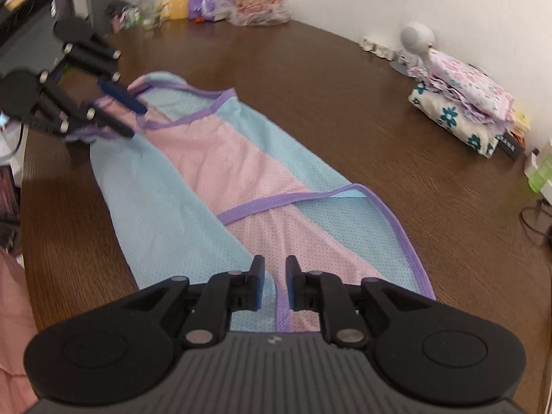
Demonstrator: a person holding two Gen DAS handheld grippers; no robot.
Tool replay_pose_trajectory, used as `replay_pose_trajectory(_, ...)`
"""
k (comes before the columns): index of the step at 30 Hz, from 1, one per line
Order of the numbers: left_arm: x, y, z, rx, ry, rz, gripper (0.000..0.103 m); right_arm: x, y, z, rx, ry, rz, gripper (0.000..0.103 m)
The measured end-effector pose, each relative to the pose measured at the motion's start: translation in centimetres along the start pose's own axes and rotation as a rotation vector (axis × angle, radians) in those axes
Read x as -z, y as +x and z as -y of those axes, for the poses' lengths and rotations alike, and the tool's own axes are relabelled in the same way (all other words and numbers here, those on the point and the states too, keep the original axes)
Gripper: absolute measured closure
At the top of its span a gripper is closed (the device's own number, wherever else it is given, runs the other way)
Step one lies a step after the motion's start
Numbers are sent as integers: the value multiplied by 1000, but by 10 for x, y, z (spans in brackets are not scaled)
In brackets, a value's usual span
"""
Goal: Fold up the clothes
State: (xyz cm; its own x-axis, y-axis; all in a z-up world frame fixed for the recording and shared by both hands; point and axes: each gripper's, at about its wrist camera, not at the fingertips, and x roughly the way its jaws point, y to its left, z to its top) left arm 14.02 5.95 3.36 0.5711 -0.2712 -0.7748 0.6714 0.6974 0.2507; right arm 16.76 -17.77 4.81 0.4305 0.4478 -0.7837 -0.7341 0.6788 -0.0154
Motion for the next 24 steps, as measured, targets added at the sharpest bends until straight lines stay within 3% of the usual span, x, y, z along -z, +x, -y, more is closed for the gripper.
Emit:
replay_pose_trajectory(2, 1, 8, 9, 18, 16, -29, 84, 4, -17, 16, -2, 104, 53, 78)
replay_pose_trajectory(5, 11, 21, 12, 43, -16, -37, 84, 19, -39, 20, 19, 160, 87, 78)
replay_pose_trajectory(9, 16, 24, 9, 54, -64, -11, 85, 54, -45, 9, 34, 195, 31, 75)
replay_pose_trajectory(13, 15, 24, 11, 43, -53, -13, 85, 91, -47, 14, 34, 310, 1, 73)
replay_pose_trajectory(19, 9, 22, 16, 50, -29, -20, 84, 114, -55, 29, -3, 414, 6, 74)
replay_pose_trajectory(20, 8, 22, 16, 50, -24, -22, 84, 114, -54, 29, -11, 407, -7, 78)
replay_pose_trajectory(21, 7, 22, 17, 47, -21, -26, 84, 113, -53, 27, -23, 387, -24, 92)
replay_pose_trajectory(22, 7, 23, 18, 44, -17, -31, 84, 112, -52, 24, -35, 361, -41, 97)
replay_pose_trajectory(24, 6, 24, 18, 40, -14, -40, 84, 108, -56, 16, -44, 298, -68, 99)
